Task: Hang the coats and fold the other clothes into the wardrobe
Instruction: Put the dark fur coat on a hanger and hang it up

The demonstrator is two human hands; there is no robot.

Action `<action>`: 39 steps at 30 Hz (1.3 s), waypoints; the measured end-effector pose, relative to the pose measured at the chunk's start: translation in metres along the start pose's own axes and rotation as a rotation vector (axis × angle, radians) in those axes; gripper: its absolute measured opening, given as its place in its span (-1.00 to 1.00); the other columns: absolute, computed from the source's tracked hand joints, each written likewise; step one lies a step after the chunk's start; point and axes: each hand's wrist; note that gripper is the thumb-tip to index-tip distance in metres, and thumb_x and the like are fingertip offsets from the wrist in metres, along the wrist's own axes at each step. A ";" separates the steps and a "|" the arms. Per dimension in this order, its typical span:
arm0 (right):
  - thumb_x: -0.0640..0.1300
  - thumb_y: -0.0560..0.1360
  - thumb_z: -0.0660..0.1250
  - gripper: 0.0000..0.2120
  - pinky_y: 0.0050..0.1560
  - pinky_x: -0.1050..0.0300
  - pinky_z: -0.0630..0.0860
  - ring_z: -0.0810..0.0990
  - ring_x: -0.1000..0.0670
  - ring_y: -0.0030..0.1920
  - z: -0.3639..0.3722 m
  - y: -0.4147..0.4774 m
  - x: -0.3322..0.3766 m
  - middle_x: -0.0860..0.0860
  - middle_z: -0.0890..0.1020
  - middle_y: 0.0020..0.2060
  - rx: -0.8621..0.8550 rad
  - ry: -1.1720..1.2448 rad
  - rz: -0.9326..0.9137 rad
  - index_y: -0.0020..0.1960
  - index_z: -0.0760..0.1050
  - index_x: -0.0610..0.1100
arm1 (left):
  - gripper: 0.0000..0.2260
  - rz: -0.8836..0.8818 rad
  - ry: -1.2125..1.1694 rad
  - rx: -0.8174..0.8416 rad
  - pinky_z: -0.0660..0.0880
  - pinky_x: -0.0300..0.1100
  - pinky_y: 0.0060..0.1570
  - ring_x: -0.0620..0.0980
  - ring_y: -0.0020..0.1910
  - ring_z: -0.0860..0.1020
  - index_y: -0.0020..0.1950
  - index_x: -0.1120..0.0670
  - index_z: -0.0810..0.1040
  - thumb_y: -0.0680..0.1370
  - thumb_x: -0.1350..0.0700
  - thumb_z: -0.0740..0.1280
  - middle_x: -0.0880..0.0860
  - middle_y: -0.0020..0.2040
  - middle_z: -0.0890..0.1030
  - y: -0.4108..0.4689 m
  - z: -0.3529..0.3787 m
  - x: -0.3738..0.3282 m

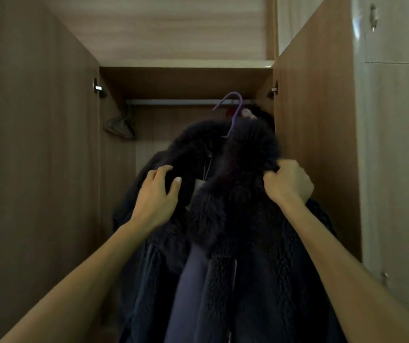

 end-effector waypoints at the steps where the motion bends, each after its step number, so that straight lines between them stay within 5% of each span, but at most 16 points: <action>1: -0.09 0.51 0.25 -0.88 -0.15 0.01 0.52 0.55 -0.15 -0.21 0.011 0.015 0.003 -0.07 0.61 -0.21 -0.015 -0.003 -0.013 -0.03 0.56 -0.06 | -0.61 0.017 0.003 -0.002 0.37 -0.12 0.08 0.11 0.21 0.44 0.41 0.04 0.29 0.62 -0.08 0.14 0.11 0.33 0.37 0.016 0.009 0.004; 6: -0.08 0.54 0.26 -0.71 -0.07 -0.01 0.52 0.60 -0.19 -0.04 0.071 0.079 0.022 -0.13 0.64 -0.05 -0.091 -0.045 -0.078 0.24 0.50 -0.08 | -0.61 0.089 -0.009 -0.023 0.39 0.03 0.22 0.11 0.26 0.41 0.40 0.03 0.29 0.62 -0.10 0.12 0.10 0.34 0.37 0.092 0.052 0.041; 11: -0.08 0.54 0.27 -0.79 -0.30 0.10 0.40 0.49 -0.11 -0.31 0.135 0.127 0.039 -0.04 0.55 -0.30 -0.173 -0.114 -0.056 0.14 0.55 -0.07 | -0.61 0.219 -0.031 -0.024 0.34 0.06 0.29 0.08 0.31 0.38 0.41 0.01 0.31 0.63 -0.10 0.10 0.06 0.35 0.37 0.153 0.091 0.093; 17: -0.08 0.52 0.27 -0.90 -0.27 0.10 0.38 0.46 -0.08 -0.35 0.192 0.194 0.065 -0.02 0.54 -0.34 -0.298 -0.156 -0.001 -0.03 0.57 -0.01 | -0.65 0.365 -0.108 -0.042 0.38 -0.03 0.25 0.03 0.28 0.40 0.36 0.01 0.39 0.61 -0.06 0.14 0.04 0.27 0.43 0.243 0.116 0.159; 21: -0.02 0.52 0.27 -0.66 -0.08 0.04 0.49 0.61 -0.16 -0.04 0.219 0.251 0.085 -0.09 0.65 -0.03 -0.314 -0.178 0.026 0.29 0.49 0.05 | -0.67 0.394 -0.127 -0.075 0.40 -0.04 0.20 0.02 0.24 0.43 0.34 -0.01 0.41 0.61 -0.07 0.14 0.02 0.25 0.46 0.297 0.138 0.186; 27: 0.03 0.54 0.26 -0.61 0.01 0.07 0.45 0.58 -0.14 0.11 0.271 0.327 0.094 -0.10 0.61 0.12 -0.286 -0.244 -0.007 0.35 0.42 0.00 | -0.67 0.396 -0.152 -0.086 0.42 -0.07 0.17 -0.03 0.21 0.43 0.33 -0.03 0.42 0.61 -0.09 0.13 -0.03 0.24 0.45 0.353 0.188 0.210; 33: 0.00 0.53 0.28 -0.76 -0.22 0.14 0.43 0.55 -0.12 -0.17 0.335 0.405 0.081 -0.08 0.61 -0.15 -0.272 -0.331 -0.052 0.11 0.57 -0.10 | -0.73 0.362 -0.126 -0.166 0.41 -0.17 0.03 -0.03 0.08 0.49 0.23 0.01 0.50 0.59 -0.03 0.20 -0.02 0.14 0.48 0.395 0.245 0.235; 36: -0.04 0.53 0.29 -0.78 -0.23 0.13 0.44 0.57 -0.12 -0.12 0.359 0.444 0.079 -0.10 0.63 -0.11 -0.256 -0.317 -0.074 0.08 0.58 -0.13 | -0.76 0.346 -0.098 -0.158 0.37 -0.27 -0.09 -0.11 0.01 0.48 0.21 -0.01 0.50 0.58 -0.04 0.23 -0.06 0.13 0.48 0.417 0.272 0.250; 39: -0.06 0.55 0.28 -0.82 -0.37 0.17 0.36 0.45 -0.02 -0.34 0.377 0.477 0.076 -0.04 0.55 -0.31 -0.285 -0.335 -0.066 -0.05 0.57 -0.15 | -0.78 0.325 -0.090 -0.212 0.46 -0.19 -0.09 -0.14 -0.03 0.50 0.13 -0.06 0.52 0.53 -0.09 0.26 -0.12 0.06 0.49 0.442 0.286 0.260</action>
Point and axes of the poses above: each hand's wrist, its own y-axis towards the middle knuckle, its own z-axis out of the palm, x = y × z
